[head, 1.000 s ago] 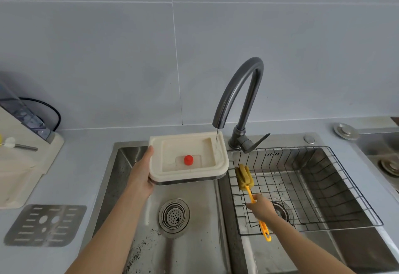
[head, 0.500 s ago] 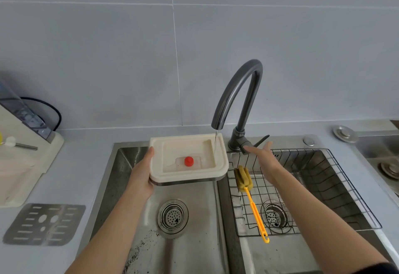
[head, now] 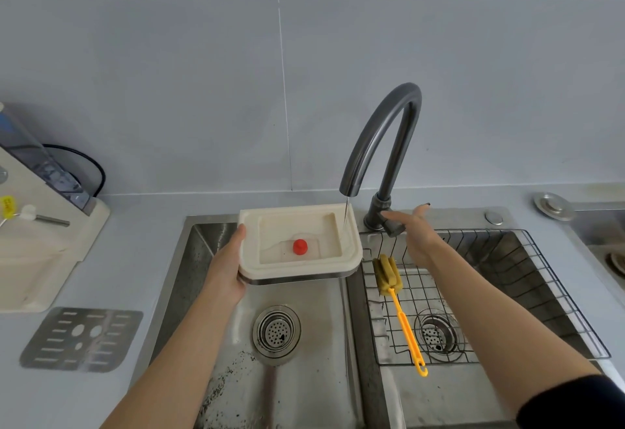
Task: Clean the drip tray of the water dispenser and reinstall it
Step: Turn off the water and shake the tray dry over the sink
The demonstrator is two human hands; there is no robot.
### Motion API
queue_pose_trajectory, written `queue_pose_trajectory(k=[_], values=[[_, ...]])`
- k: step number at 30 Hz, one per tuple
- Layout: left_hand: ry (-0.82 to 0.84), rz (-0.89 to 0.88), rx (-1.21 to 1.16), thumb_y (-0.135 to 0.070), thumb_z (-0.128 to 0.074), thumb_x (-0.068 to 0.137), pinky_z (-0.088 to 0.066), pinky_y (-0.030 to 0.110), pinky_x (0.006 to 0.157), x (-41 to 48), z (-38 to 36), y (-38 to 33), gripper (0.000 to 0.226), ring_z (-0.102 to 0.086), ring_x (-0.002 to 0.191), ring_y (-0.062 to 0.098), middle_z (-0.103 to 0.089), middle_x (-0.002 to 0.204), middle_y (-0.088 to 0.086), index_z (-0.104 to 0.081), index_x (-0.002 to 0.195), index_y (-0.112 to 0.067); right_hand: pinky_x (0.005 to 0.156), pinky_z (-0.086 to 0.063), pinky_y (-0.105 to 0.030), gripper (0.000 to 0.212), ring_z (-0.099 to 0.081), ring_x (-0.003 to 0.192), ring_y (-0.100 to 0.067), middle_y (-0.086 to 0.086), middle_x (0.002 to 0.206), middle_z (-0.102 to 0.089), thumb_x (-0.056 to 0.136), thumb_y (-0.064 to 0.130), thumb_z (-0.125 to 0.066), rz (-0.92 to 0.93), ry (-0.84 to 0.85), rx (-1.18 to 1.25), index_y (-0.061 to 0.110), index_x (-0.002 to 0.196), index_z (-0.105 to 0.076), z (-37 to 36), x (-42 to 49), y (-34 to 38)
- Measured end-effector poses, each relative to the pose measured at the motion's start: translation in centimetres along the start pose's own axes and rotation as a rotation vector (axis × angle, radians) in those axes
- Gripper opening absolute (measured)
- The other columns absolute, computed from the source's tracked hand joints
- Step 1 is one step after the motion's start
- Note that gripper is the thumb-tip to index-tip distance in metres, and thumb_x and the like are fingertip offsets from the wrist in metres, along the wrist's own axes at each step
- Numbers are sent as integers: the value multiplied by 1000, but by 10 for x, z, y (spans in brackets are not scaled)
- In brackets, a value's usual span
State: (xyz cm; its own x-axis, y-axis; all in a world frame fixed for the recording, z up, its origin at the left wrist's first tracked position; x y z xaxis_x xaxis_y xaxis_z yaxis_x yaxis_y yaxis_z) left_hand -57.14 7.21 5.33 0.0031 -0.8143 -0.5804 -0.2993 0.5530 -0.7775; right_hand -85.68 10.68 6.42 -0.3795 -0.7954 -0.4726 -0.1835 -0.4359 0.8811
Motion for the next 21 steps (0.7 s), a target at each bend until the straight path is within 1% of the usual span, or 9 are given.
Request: queue_pose_trajectory(k=[2, 7, 12, 14, 17, 18, 19, 20, 21], values=[[-2, 0, -5, -37, -55, 89, -52, 36, 72, 0, 0, -1, 19, -63, 89, 22, -67, 98, 5, -62, 91, -20, 117, -6, -48, 105, -3, 145, -34, -14, 158, 9, 87, 12, -61, -11, 9, -16, 19, 144, 27, 0, 2, 2], [0, 8, -8, -37, -55, 89, -53, 37, 72, -2, 0, -1, 20, -63, 93, 24, -67, 101, 5, -63, 94, -19, 116, -12, -48, 104, -12, 143, -37, -20, 157, -3, 87, 16, -62, -52, 18, -105, 16, 144, 25, 3, 4, 14], [-8, 7, 14, -39, -55, 88, -50, 34, 66, -5, 0, 1, 21, -63, 89, 23, -67, 100, 5, -62, 90, -19, 115, -14, -48, 115, -11, 144, -35, -18, 157, -7, 81, 18, -70, -39, 21, -243, 14, 144, 25, 6, -8, 14], [-1, 13, 12, -40, -55, 88, -50, 34, 67, -6, 1, 2, 22, -63, 89, 23, -67, 102, 7, -63, 90, -19, 116, -13, -47, 119, -10, 145, -33, -14, 158, -4, 79, 16, -72, 18, 77, -292, 12, 143, 28, -1, -19, 11], [8, 24, 7, -41, -55, 88, -50, 34, 66, -8, 4, 1, 27, -63, 94, 25, -66, 110, 9, -64, 98, -18, 117, -11, -46, 128, -3, 146, -29, -8, 159, 6, 72, 23, -78, 78, 247, -412, 17, 142, 30, -16, -44, 3], [9, 24, 8, -41, -55, 88, -49, 33, 63, -9, 6, 1, 30, -63, 95, 26, -66, 112, 10, -63, 103, -17, 117, -14, -42, 131, -4, 146, -25, -4, 159, 4, 70, 26, -79, 81, 312, -452, 18, 142, 31, -20, -52, 1], [8, 24, 9, -42, -55, 88, -48, 32, 60, -10, 7, 1, 34, -63, 93, 26, -66, 113, 10, -62, 108, -16, 116, -21, -33, 131, -9, 145, -20, 3, 158, -6, 69, 26, -78, 89, 381, -473, 19, 142, 31, -22, -59, -2], [9, 24, 8, -42, -55, 88, -47, 31, 57, -12, 7, 0, 36, -63, 91, 25, -65, 114, 11, -62, 111, -16, 108, -31, -16, 127, -18, 140, -12, 17, 148, -19, 73, 19, -76, 102, 448, -471, 18, 141, 32, -24, -66, -3], [11, 23, 7, -41, -55, 88, -46, 30, 56, -13, 8, 0, 36, -63, 89, 24, -65, 114, 11, -61, 112, -15, 91, -36, 2, 121, -27, 128, -2, 30, 129, -26, 77, 8, -72, 123, 493, -459, 15, 141, 31, -27, -73, -4]])
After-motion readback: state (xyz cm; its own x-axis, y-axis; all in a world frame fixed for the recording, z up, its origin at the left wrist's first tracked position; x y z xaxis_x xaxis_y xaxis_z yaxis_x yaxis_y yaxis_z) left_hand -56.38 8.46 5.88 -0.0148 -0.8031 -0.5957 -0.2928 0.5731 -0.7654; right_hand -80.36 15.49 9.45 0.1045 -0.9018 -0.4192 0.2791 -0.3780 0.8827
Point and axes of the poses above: each hand's wrist, its own x-axis towards the middle knuckle, its own z-axis out of the back of the hand, y = z × x, the point moved 1 cm from there along x, towards the middle knuckle
